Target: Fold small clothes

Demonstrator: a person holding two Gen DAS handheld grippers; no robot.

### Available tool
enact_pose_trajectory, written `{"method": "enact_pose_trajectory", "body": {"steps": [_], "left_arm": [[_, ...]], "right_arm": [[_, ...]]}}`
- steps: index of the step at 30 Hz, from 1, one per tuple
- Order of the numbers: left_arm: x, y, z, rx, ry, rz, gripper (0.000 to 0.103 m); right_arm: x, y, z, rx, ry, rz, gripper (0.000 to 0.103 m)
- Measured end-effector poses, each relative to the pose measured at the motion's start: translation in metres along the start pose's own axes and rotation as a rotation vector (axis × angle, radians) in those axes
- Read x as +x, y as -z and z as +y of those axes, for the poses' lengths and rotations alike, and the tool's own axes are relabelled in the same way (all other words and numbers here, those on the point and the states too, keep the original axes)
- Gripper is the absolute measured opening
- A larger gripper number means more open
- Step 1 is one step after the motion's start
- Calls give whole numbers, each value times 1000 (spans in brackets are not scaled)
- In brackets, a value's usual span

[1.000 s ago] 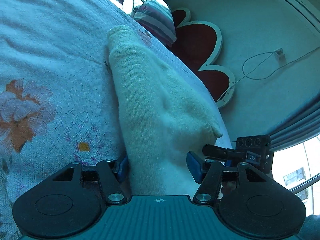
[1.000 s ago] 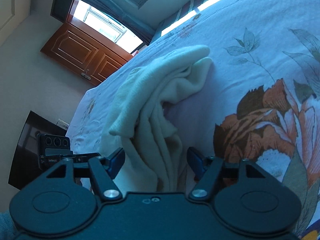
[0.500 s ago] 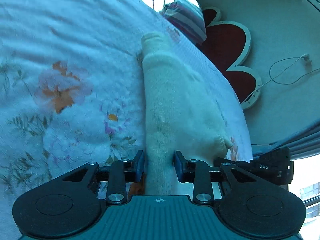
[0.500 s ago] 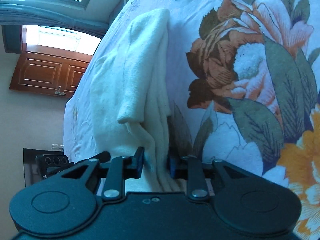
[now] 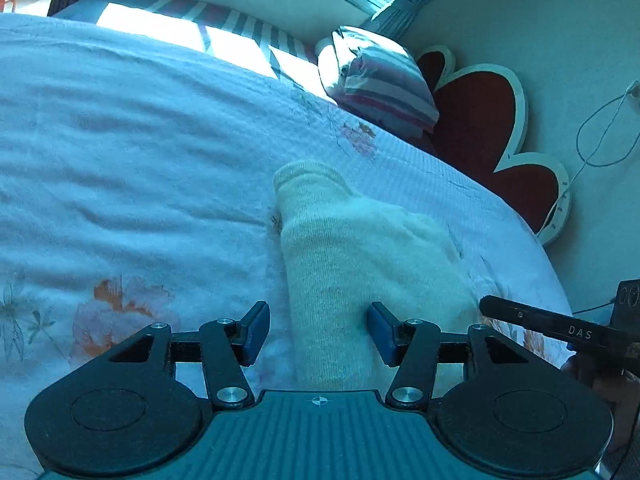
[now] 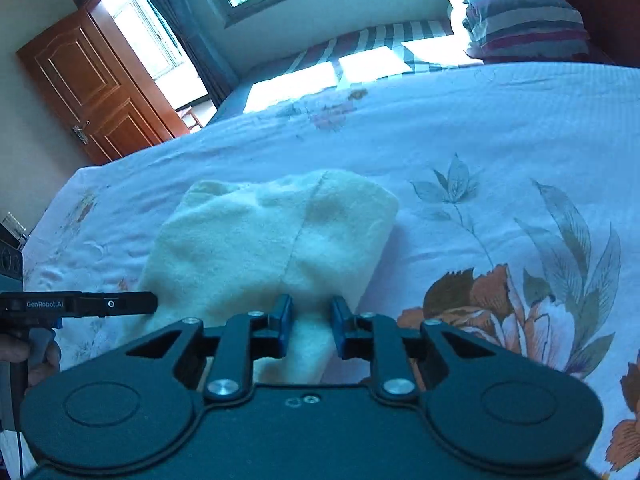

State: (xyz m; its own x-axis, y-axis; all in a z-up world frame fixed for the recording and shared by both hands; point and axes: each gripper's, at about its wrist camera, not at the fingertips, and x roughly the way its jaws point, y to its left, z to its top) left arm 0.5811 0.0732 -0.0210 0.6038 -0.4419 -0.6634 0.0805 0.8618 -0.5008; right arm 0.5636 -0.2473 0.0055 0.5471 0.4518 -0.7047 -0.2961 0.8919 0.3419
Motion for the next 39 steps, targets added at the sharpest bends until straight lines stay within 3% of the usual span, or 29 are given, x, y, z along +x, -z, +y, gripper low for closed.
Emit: {"method": "enact_pose_trajectory", "body": {"steps": [4, 7, 9, 11, 12, 13, 15, 20, 22, 25, 30, 39], "left_arm": [[24, -19, 4, -33, -25, 0, 54], [36, -19, -5, -6, -68, 13, 56], [29, -18, -13, 19, -93, 8, 56], [16, -15, -23, 34, -116, -2, 69], [6, -11, -28, 52, -142, -22, 93], [-7, -5, -34, 75, -181, -70, 103], [-25, 6, -45, 119, -199, -118, 103], [-66, 38, -71, 171, -262, -163, 103], [-78, 51, -77, 179, -282, -174, 103], [-100, 73, -85, 183, -253, -172, 103], [-146, 115, -113, 187, -256, -236, 103], [-241, 182, -156, 245, -227, -296, 103]], "right_arm": [[12, -19, -4, 9, 4, -30, 26], [41, -23, -10, 8, 27, 42, 27], [41, -26, -12, 28, 25, 43, 28], [35, -28, -11, 39, 30, 47, 30], [24, -26, -8, 33, 33, 24, 39], [14, -23, -4, 17, 33, 0, 61], [-5, -16, 4, -13, 61, -38, 73], [-34, 3, 20, -73, 75, -52, 73], [-46, 15, 27, -90, 92, -52, 78], [-64, 35, 37, -104, 141, -59, 80], [-108, 74, 61, -91, 150, -73, 80], [-201, 141, 128, -130, 273, -204, 80]]}}
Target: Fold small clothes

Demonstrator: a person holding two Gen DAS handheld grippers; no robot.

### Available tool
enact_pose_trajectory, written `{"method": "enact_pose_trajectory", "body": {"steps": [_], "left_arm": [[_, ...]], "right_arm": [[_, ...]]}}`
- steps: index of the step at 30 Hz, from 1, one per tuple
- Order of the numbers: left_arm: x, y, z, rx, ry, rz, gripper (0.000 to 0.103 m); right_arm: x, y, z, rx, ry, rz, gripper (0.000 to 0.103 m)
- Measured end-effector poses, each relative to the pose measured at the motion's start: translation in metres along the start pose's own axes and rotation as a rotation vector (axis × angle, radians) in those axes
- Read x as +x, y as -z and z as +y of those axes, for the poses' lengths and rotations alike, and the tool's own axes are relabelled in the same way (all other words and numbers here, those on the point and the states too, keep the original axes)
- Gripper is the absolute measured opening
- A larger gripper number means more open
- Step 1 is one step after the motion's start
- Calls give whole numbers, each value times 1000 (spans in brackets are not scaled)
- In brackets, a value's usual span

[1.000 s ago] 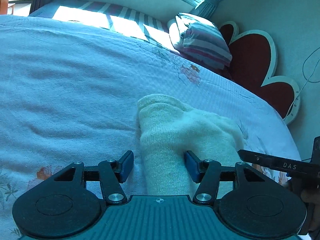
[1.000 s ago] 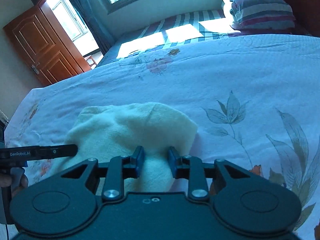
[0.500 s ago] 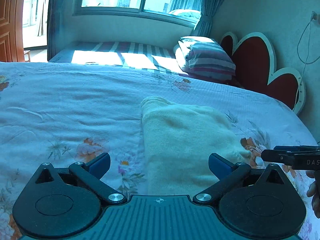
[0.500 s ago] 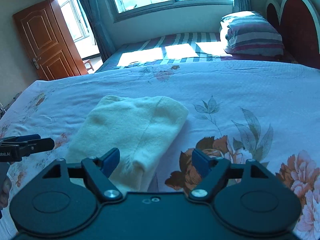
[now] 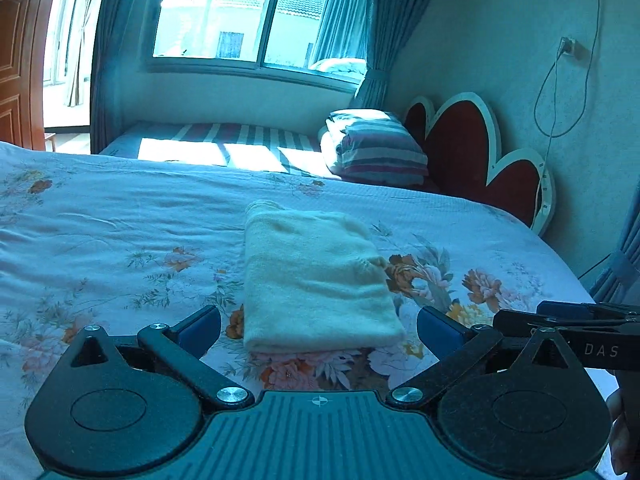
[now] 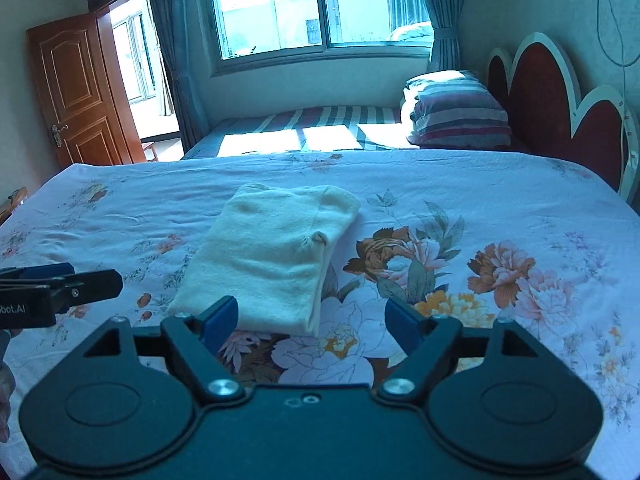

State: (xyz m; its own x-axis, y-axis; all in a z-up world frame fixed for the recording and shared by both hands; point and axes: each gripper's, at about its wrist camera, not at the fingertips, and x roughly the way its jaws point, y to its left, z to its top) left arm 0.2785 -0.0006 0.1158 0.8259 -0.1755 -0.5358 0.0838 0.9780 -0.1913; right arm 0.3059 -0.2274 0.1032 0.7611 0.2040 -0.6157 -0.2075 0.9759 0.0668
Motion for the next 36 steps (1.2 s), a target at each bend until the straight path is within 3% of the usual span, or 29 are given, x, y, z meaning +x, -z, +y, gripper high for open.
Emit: {"method": "enact_pose_trajectory", "body": {"steps": [8, 14, 26, 36], "left_arm": [[-81, 23, -8, 19, -3, -58, 103], [-109, 37, -10, 27, -3, -68, 103], [-147, 39, -21, 60, 9, -116, 103], [-161, 41, -16, 50, 9, -135, 103]], "right_arm": [[-72, 23, 24, 17, 22, -66, 80], [-108, 40, 38, -17, 43, -104, 81], [-138, 60, 46, -8, 64, -145, 81], [-144, 58, 59, -29, 47, -166, 81]]}}
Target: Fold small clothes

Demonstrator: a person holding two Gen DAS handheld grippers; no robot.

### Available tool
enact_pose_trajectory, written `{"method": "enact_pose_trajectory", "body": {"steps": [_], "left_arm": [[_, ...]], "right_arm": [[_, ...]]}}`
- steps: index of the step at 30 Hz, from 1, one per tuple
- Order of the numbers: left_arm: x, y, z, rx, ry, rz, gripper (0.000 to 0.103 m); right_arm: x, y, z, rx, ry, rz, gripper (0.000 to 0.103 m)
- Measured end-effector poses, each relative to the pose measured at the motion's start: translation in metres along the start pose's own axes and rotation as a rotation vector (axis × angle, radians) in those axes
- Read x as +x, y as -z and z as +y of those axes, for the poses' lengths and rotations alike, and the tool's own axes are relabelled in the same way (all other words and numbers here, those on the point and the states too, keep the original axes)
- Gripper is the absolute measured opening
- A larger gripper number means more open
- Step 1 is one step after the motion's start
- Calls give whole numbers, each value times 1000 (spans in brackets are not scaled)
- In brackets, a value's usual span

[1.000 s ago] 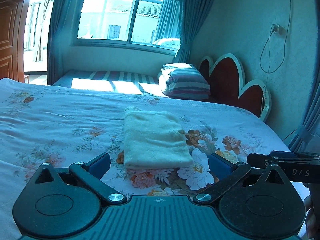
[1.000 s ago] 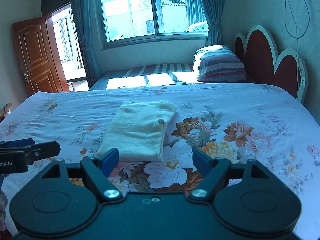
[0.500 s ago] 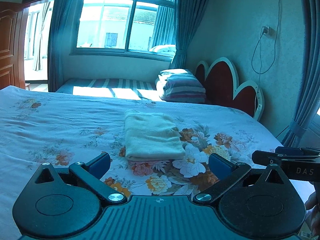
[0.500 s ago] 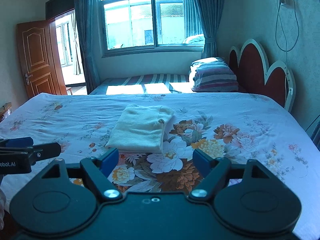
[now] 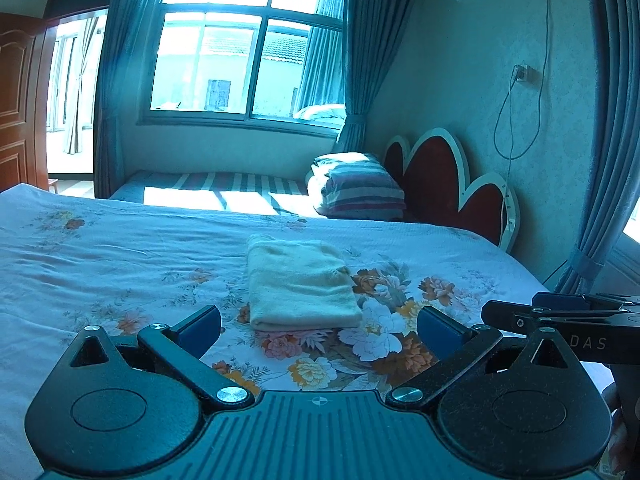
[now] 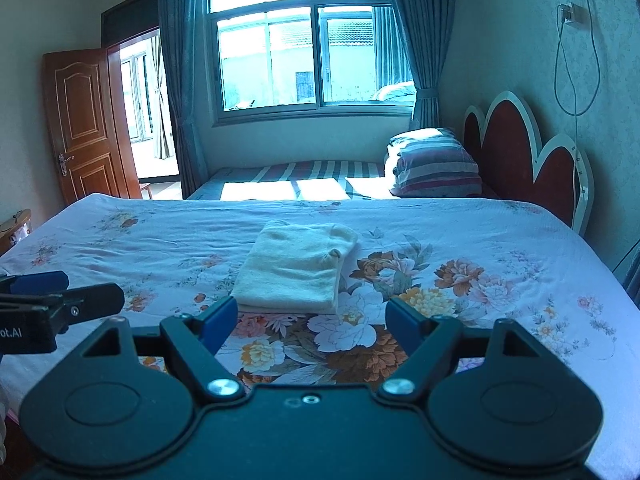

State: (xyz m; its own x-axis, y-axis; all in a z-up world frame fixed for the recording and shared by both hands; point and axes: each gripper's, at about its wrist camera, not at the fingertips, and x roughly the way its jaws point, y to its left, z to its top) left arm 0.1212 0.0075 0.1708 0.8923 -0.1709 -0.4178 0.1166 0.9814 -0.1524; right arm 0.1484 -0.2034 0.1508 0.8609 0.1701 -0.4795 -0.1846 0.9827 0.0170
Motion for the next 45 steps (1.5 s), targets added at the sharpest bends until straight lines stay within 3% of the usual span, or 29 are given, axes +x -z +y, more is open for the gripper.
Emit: {"method": "enact_pose_trajectory", "body": {"steps": [45], "left_arm": [[10, -1, -7, 18, 16, 6, 103]], "right_arm": [[4, -1, -3, 10, 19, -3, 81]]}}
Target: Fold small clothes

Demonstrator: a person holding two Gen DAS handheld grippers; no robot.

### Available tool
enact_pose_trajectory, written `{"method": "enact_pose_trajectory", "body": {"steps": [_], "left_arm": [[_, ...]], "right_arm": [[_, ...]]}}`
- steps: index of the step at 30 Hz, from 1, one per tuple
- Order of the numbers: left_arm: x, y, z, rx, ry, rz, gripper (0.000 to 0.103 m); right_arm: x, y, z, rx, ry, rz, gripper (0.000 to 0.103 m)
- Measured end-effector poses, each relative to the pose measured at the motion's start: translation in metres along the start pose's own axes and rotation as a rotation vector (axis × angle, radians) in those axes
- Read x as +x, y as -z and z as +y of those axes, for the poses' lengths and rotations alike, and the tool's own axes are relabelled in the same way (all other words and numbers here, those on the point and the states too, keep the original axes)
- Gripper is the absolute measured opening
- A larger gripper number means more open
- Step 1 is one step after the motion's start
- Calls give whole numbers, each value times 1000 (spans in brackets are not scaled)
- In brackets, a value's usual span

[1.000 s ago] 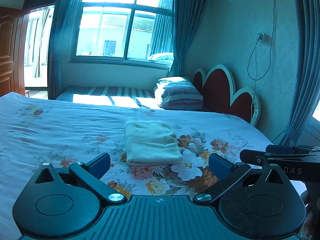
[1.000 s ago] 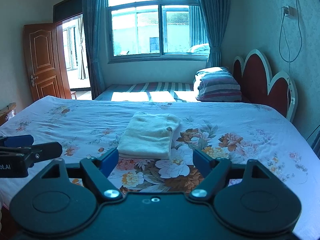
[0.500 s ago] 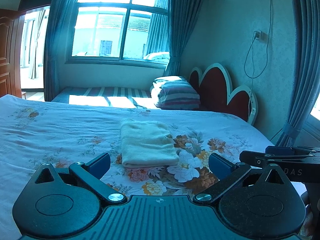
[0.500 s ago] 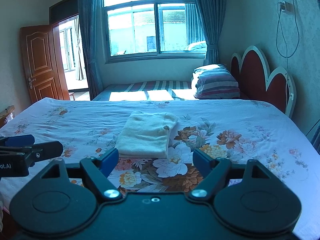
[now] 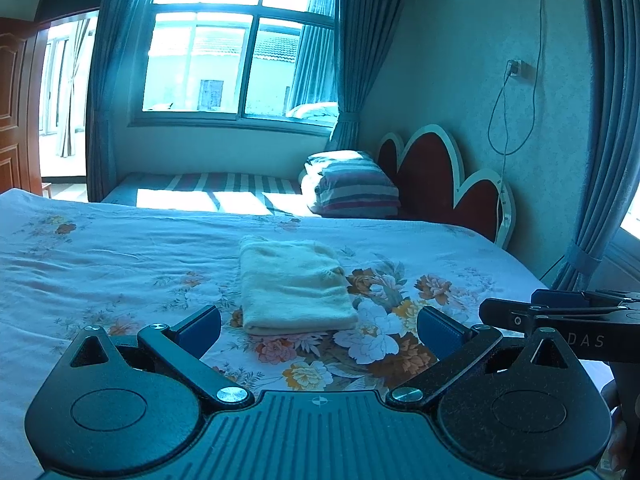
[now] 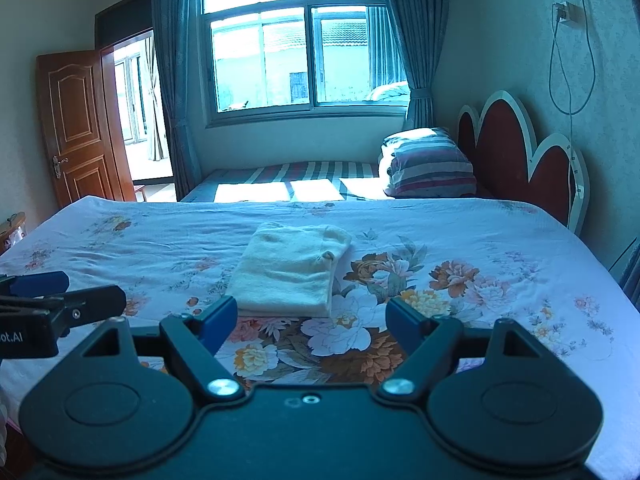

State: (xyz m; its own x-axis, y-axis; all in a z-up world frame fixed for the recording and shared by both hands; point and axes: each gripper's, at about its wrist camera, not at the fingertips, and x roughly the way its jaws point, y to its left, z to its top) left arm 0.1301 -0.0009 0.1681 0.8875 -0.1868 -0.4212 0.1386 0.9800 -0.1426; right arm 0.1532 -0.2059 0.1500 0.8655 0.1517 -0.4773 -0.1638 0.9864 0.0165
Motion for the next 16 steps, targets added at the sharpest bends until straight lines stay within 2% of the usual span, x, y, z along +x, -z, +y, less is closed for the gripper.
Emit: {"method": "enact_pose_trajectory", "body": {"steps": [10, 16], "left_arm": [[1, 1, 3, -14, -29, -22, 103], [5, 2, 6, -23, -21, -16, 103]], "right_arm": [[6, -1, 3, -13, -4, 9, 81], [8, -1, 4, -17, -5, 15, 81]]}}
